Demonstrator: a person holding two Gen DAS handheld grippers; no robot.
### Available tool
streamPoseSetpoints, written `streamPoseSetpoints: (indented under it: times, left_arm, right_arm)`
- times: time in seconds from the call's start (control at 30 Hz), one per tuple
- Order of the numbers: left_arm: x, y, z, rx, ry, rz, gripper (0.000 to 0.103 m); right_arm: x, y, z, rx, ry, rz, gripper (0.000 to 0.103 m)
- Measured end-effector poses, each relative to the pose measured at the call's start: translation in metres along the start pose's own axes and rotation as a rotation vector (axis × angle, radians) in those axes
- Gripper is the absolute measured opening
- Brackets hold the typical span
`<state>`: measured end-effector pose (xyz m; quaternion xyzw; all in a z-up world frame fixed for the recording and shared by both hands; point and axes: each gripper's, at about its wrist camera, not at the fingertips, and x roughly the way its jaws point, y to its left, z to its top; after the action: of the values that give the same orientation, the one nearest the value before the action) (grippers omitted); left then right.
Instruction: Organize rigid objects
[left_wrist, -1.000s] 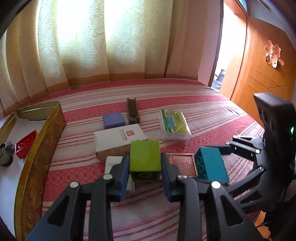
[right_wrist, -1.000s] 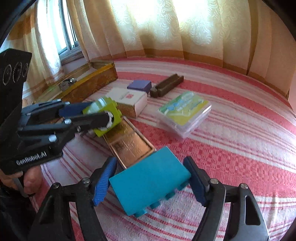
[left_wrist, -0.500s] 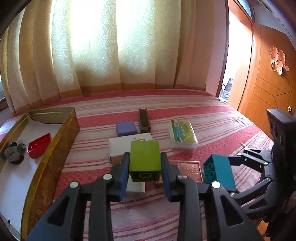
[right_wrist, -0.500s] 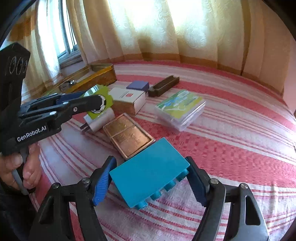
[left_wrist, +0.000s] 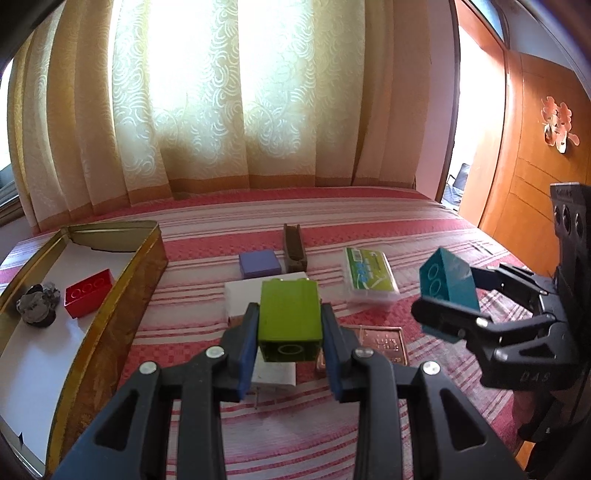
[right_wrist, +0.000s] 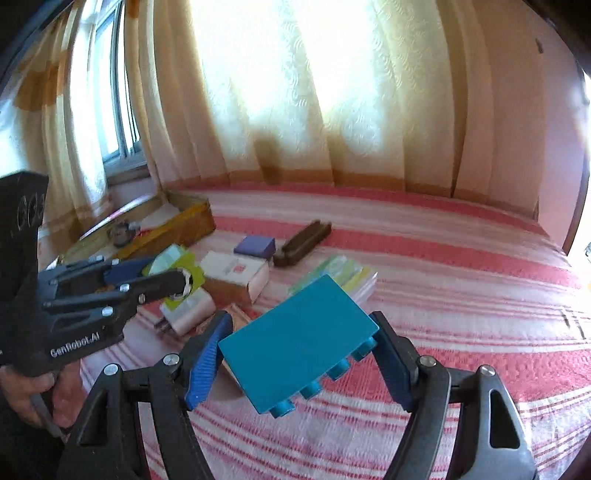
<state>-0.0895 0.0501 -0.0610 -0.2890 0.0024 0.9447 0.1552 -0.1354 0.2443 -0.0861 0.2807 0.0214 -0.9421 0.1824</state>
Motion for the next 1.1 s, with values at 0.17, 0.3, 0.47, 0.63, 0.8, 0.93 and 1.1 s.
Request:
streamPoseSetpoints:
  times: [0.17,0.3,0.47,0.63,0.8,0.93,1.1]
  left_arm:
    - [0.000,0.008,0.000,-0.025,-0.002,0.006,0.031]
    - [-0.002,0.013,0.001,-0.041,-0.009,0.014,0.031]
    - [-0.004,0.018,0.000,-0.055,-0.019,0.022,0.031]
    - [-0.006,0.020,-0.001,-0.047,-0.035,0.042,0.031]
    - [-0.009,0.026,-0.002,-0.047,-0.047,0.067,0.031]
    - [-0.010,0.031,-0.001,-0.051,-0.052,0.072,0.031]
    - [-0.012,0.037,-0.001,-0.064,-0.059,0.075,0.031]
  right_arm:
    - [-0.001,-0.002,0.006,0.019,-0.040,-0.018,0.076]
    - [-0.002,0.002,0.010,0.027,-0.090,-0.032,0.076]
    - [-0.004,0.007,0.013,0.025,-0.139,-0.048,0.076]
    - [-0.006,0.010,0.014,0.035,-0.168,-0.065,0.076]
    - [-0.005,0.015,0.015,0.035,-0.180,-0.065,0.076]
    - [-0.004,0.020,0.016,0.032,-0.194,-0.059,0.076]
    - [0.000,0.028,0.018,0.020,-0.188,-0.045,0.076]
